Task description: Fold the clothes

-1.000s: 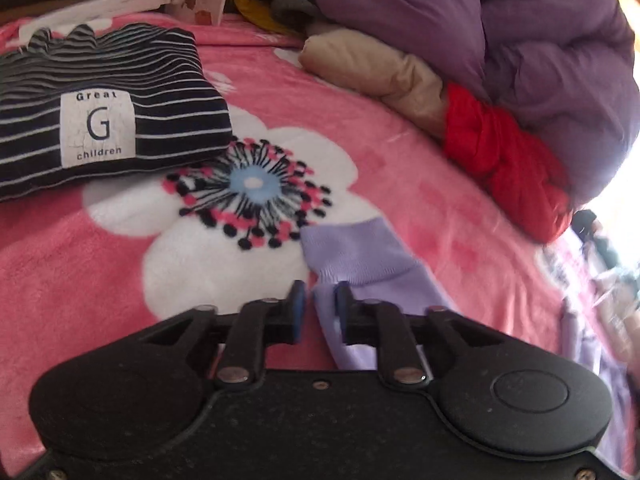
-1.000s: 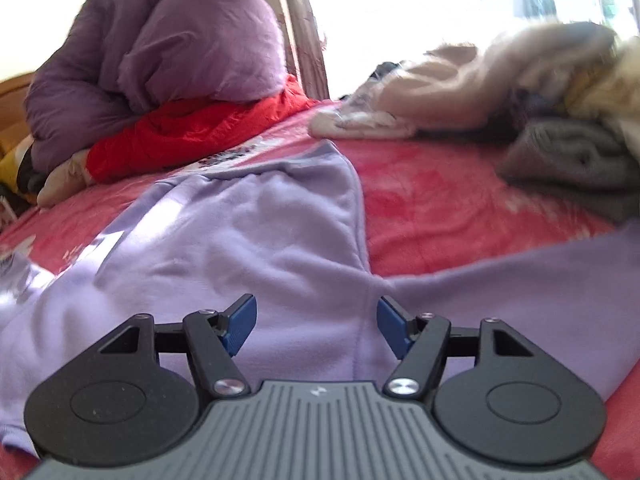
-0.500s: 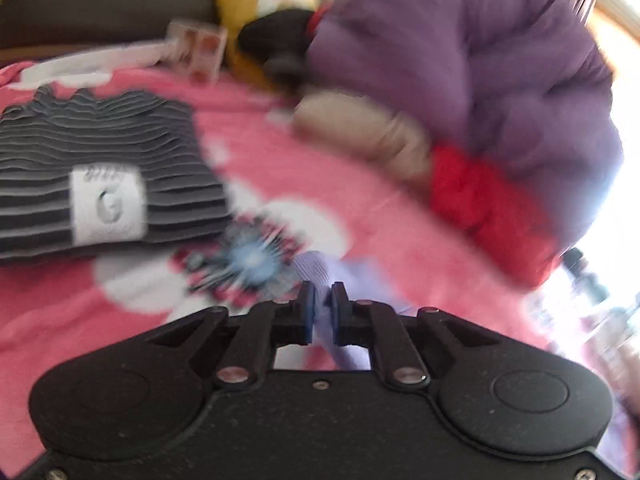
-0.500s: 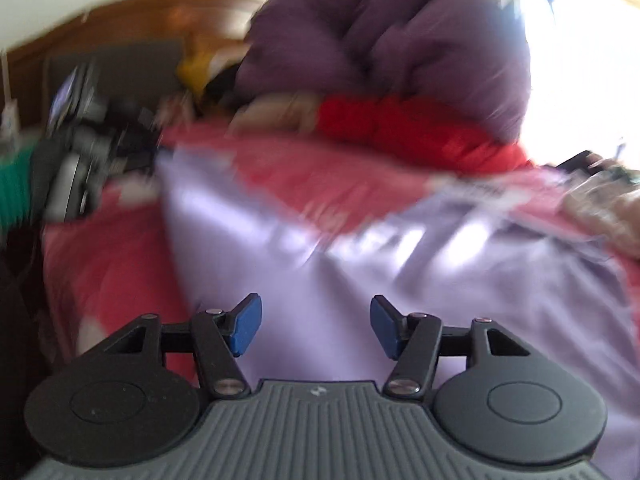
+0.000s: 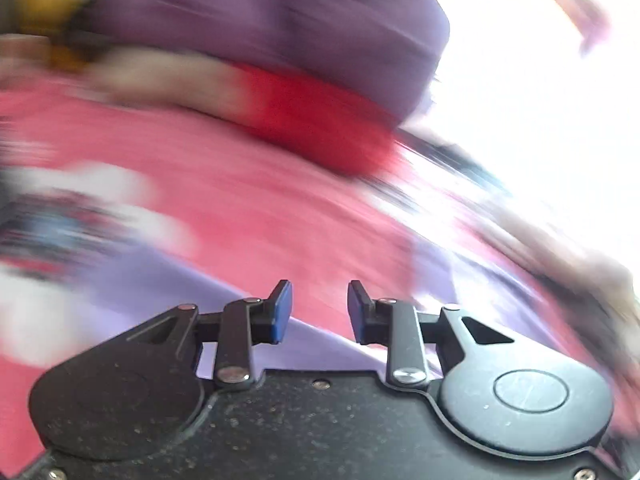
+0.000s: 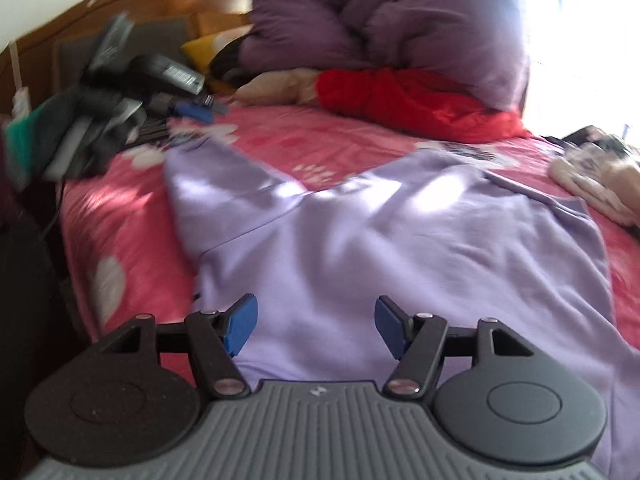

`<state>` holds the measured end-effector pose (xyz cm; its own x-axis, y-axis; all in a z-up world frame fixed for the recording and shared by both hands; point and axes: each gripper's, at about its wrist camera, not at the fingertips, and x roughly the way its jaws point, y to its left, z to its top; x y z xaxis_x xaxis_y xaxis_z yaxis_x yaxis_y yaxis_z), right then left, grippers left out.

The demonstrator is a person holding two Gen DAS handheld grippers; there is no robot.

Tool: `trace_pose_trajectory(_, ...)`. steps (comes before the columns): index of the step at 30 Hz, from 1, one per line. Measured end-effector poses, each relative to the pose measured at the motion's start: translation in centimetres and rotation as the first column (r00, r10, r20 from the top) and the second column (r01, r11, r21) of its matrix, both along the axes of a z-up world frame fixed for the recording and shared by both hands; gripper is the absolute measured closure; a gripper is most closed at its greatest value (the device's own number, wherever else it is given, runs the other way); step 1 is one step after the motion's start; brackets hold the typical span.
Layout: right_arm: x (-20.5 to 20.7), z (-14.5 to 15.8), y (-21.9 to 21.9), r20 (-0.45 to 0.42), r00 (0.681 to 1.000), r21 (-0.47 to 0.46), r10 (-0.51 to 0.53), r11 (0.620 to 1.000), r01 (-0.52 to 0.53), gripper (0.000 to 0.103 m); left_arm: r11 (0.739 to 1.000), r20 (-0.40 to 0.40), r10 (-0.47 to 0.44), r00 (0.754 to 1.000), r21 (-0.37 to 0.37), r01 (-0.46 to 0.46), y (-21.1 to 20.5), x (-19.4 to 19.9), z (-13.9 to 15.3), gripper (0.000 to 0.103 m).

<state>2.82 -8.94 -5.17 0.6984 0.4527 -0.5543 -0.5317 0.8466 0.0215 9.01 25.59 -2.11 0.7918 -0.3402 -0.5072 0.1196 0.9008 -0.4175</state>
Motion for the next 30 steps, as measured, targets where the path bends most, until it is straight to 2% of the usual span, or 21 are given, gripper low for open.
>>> trace_pose_trajectory(1,0.5,-0.2,-0.9,-0.003,0.999,0.008,-0.038,0.999,0.038,0.038,0.995,-0.014,-0.090,0.996,0.037,0.091,-2.3,0.1,-0.7,0.075)
trace_pose_trajectory(2,0.9,-0.5,-1.8,-0.001,0.997,0.009,-0.071,0.997,0.071,0.038,0.982,-0.033,-0.149,0.988,0.114,0.152,-4.5,0.2,-1.6,0.073)
trace_pose_trajectory(3,1.4,-1.1,-2.4,-0.014,0.995,-0.008,-0.096,0.995,0.096,0.038,0.956,-0.068,-0.156,0.985,0.239,0.168,-6.3,0.5,-2.9,0.071)
trace_pose_trajectory(4,1.9,-1.8,-3.0,-0.035,0.992,-0.033,-0.119,0.992,0.118,0.038,0.913,-0.107,-0.096,0.990,0.387,0.131,-7.3,1.0,-4.4,0.071)
trace_pose_trajectory(5,2.3,-2.6,-3.6,-0.055,0.988,-0.061,-0.144,0.988,0.141,0.038,0.894,-0.109,-0.022,0.994,0.443,0.068,-6.9,1.5,-5.3,0.071)
trace_pose_trajectory(7,2.5,-3.6,-4.7,-0.084,0.979,-0.083,-0.185,0.980,0.179,0.039,0.952,-0.082,0.115,0.990,0.294,-0.087,-3.4,1.8,-4.4,0.078)
trace_pose_trajectory(9,2.1,-3.2,-5.4,-0.084,0.977,-0.051,-0.198,0.980,0.194,0.039,0.951,-0.017,0.221,0.975,0.226,-0.212,-0.8,1.2,-2.9,0.078)
trace_pose_trajectory(12,1.7,-3.6,-4.3,-0.049,0.983,-0.119,-0.175,0.979,0.168,0.039,0.979,-0.040,0.188,0.981,0.083,-0.184,0.4,1.1,-3.0,0.078)
trace_pose_trajectory(14,1.3,-3.5,-3.3,-0.027,0.989,-0.126,-0.145,0.982,0.140,0.039,0.993,-0.049,0.093,0.994,0.078,-0.089,-1.4,1.5,-3.4,0.077)
trace_pose_trajectory(15,1.2,-3.4,-2.8,-0.027,0.991,-0.123,-0.129,0.984,0.125,0.039,0.993,-0.060,0.045,0.997,0.112,-0.038,-2.5,2.0,-3.8,0.076)
trace_pose_trajectory(16,1.1,-3.5,-2.2,-0.028,0.993,-0.138,-0.117,0.984,0.112,0.039,0.982,-0.069,0.035,0.997,0.187,-0.022,-3.4,2.6,-4.2,0.074)
trace_pose_trajectory(18,0.7,-3.7,-0.7,-0.007,0.996,-0.212,-0.094,0.973,0.091,0.039,0.944,-0.057,0.154,0.986,0.302,-0.130,-2.3,3.7,-4.8,0.088)
trace_pose_trajectory(19,0.4,-3.9,-0.3,0.002,0.996,-0.243,-0.086,0.966,0.084,0.039,0.928,-0.042,0.234,0.971,0.306,-0.211,-0.7,3.9,-4.7,0.094)
trace_pose_trajectory(21,0.3,-3.8,-0.3,-0.009,0.996,-0.246,-0.088,0.966,0.083,0.039,0.874,0.006,0.398,0.917,0.302,-0.381,2.5,3.4,-3.6,0.094)
trace_pose_trajectory(22,0.3,-3.7,-0.4,-0.016,0.996,-0.243,-0.090,0.966,0.084,0.039,0.854,0.020,0.431,0.902,0.313,-0.415,3.5,3.1,-3.1,0.093)
trace_pose_trajectory(23,0.4,-3.5,-0.4,-0.020,0.996,-0.245,-0.092,0.966,0.084,0.039,0.864,0.021,0.426,0.905,0.288,-0.413,4.2,2.8,-2.7,0.093)
trace_pose_trajectory(24,0.5,-3.3,-0.1,-0.015,0.996,-0.251,-0.093,0.964,0.086,0.040,0.889,0.022,0.399,0.917,0.234,-0.392,4.5,2.4,-2.2,0.093)
trace_pose_trajectory(25,0.5,-2.9,0.4,-0.001,0.996,-0.253,-0.087,0.964,0.084,0.040,0.918,0.028,0.346,0.938,0.197,-0.345,4.1,2.1,-1.8,0.093)
trace_pose_trajectory(27,0.6,-2.0,2.2,0.030,0.998,-0.232,-0.048,0.971,0.054,0.042,0.962,0.035,0.196,0.980,0.185,-0.199,1.8,2.0,-1.5,0.093)
trace_pose_trajectory(29,1.0,-1.1,4.9,0.059,0.998,-0.203,0.008,0.979,0.004,0.044,0.975,0.017,0.033,0.999,0.220,-0.036,-1.7,2.4,-2.3,0.093)
trace_pose_trajectory(30,1.3,-0.8,6.5,0.069,0.997,-0.191,0.042,0.981,-0.029,0.046,0.965,0.001,-0.018,1.000,0.261,0.017,-3.3,2.7,-2.9,0.093)
